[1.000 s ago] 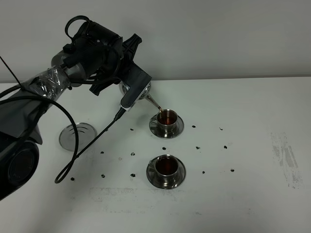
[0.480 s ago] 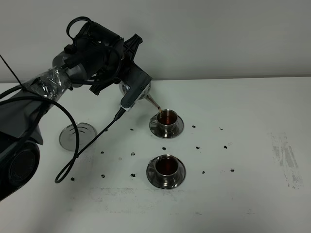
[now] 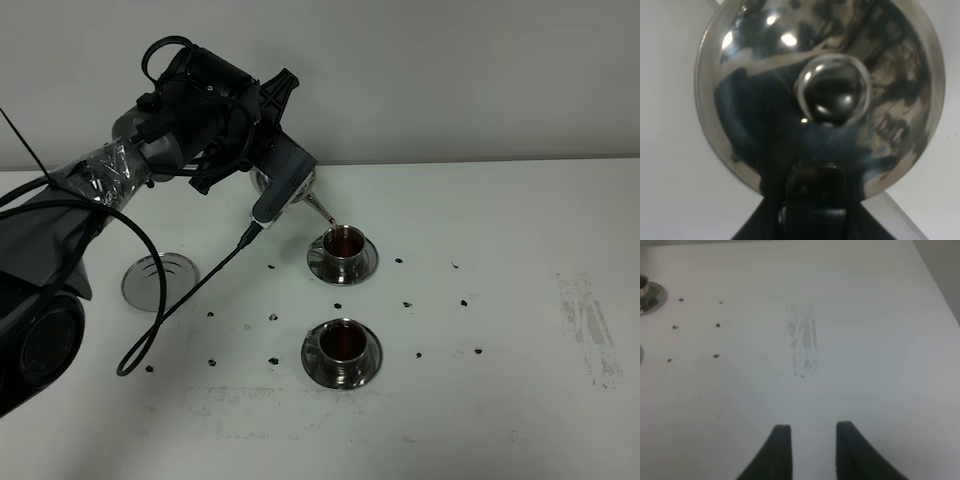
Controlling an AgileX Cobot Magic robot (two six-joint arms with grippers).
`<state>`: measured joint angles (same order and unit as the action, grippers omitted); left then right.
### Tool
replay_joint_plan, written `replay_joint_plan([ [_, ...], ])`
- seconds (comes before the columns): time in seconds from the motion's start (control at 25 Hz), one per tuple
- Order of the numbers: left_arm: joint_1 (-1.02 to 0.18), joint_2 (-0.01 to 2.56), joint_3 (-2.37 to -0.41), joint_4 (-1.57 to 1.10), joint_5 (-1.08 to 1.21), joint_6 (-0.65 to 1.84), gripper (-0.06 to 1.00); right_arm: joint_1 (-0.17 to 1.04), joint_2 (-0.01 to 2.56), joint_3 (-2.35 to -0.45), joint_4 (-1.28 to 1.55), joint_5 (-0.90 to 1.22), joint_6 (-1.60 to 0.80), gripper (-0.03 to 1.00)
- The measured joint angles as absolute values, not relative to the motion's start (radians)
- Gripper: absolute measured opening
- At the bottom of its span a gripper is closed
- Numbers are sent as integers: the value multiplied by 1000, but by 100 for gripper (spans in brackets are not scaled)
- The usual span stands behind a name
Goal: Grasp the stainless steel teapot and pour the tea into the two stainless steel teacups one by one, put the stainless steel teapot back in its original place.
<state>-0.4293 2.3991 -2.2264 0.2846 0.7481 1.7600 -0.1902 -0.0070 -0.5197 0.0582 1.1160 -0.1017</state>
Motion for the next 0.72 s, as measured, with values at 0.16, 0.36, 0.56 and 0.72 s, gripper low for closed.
replay_joint_plan([
  [0.16, -429, 2399, -2226, 285, 747, 1769, 22, -190, -7, -520, 58, 1116, -102, 21],
  [0.36, -429, 2399, -2226, 285, 747, 1776, 22, -190, -7, -520, 58, 1116, -102, 21],
  [0.56, -429, 2399, -2226, 285, 743, 1780, 22, -190, -7, -520, 58, 1116, -102, 21],
  [0.72, -431, 2399, -2226, 288, 740, 1782, 22, -190, -7, -520, 58, 1116, -102, 21],
])
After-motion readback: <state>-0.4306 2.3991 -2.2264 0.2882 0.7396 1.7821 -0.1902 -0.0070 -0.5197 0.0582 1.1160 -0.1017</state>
